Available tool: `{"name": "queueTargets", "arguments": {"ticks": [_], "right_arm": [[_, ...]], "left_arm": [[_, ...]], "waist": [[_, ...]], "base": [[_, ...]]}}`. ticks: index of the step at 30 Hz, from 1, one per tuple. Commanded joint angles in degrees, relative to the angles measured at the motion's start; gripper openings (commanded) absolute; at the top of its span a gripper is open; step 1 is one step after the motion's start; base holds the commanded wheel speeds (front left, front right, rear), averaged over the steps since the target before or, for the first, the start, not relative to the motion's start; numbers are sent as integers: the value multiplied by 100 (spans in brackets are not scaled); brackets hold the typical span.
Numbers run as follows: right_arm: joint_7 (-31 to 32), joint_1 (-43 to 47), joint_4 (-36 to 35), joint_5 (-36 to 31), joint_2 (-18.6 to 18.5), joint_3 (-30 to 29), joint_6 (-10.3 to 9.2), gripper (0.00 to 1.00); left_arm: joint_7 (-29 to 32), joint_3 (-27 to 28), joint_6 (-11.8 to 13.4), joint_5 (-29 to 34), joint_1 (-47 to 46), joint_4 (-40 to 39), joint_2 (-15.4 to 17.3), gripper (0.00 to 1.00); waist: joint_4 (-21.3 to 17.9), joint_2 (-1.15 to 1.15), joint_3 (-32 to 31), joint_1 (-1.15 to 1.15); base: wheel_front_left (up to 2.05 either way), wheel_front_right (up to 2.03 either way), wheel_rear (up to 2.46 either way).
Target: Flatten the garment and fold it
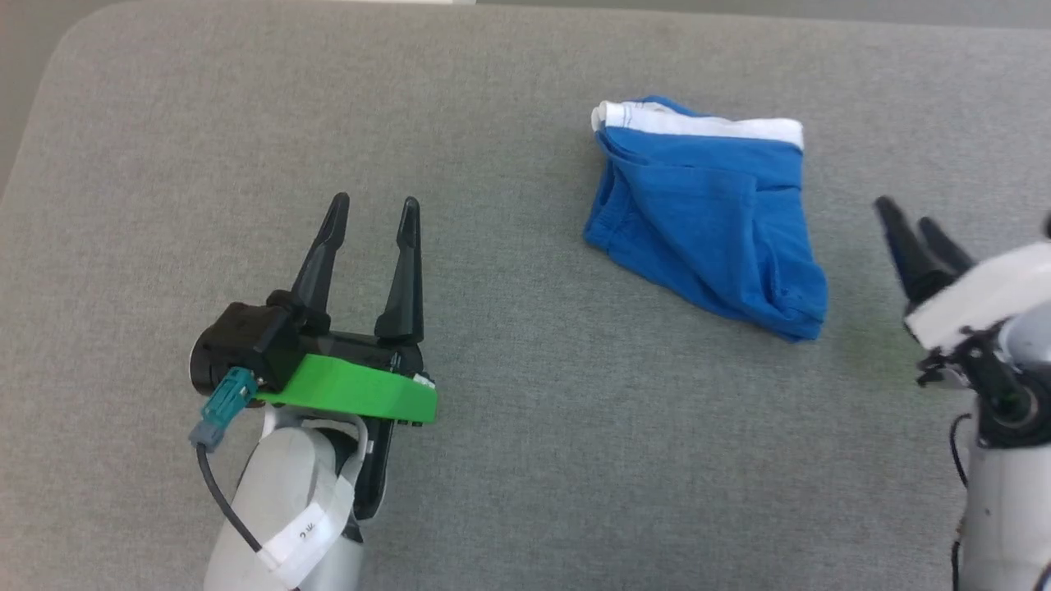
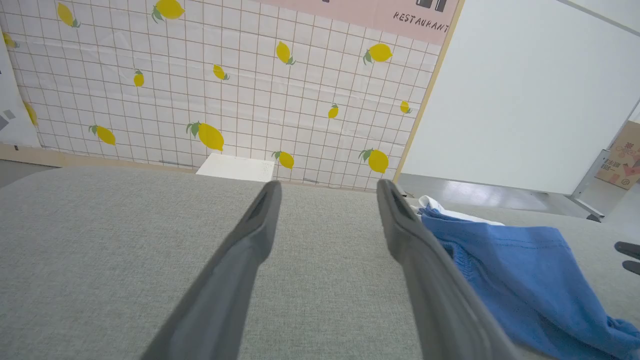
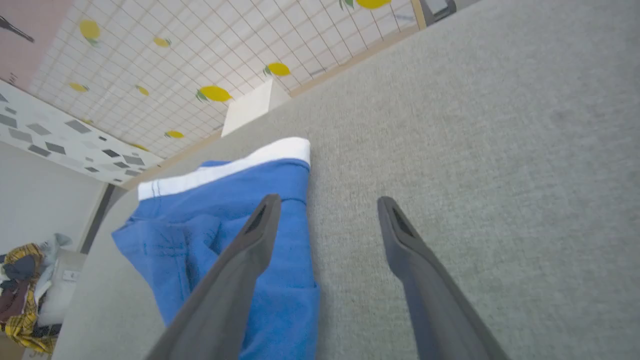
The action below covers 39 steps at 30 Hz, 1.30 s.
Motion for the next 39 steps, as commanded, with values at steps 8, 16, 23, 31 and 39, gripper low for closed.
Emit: {"name": "queueTargets", "arguments": {"ticks": [8,16,23,31,39], "right_arm": [[660,-730,707,-488,14,343,20,100],[1382,-771,1139,-777,14,688,20,58],[1119,-780,741,-1072,-153,1337,20,0],[1011,-924,-13,-1760,-1461,3120,20,0],[862,-1010,-236,-2240,-3021,4201,20,0]], "left_arm": [[-27,-14,36,-76,-124,-52,-10,100],[-27,-62,60,-126,-111,-13,-11,100],[-27,-51,59,-85,-29,25,-11,100],[-27,129,-22,119,8,16,-11,100],[-27,252,-177,482,-247,-51,21,100]], "waist": [[227,0,249,0],[352,0,209,0],[146,0,47,0],[-634,0,-44,0],[-1951,0,289,0]], "base": [[0,0,0],[0,0,0],[0,0,0],[0,0,0],[0,0,0]]}}
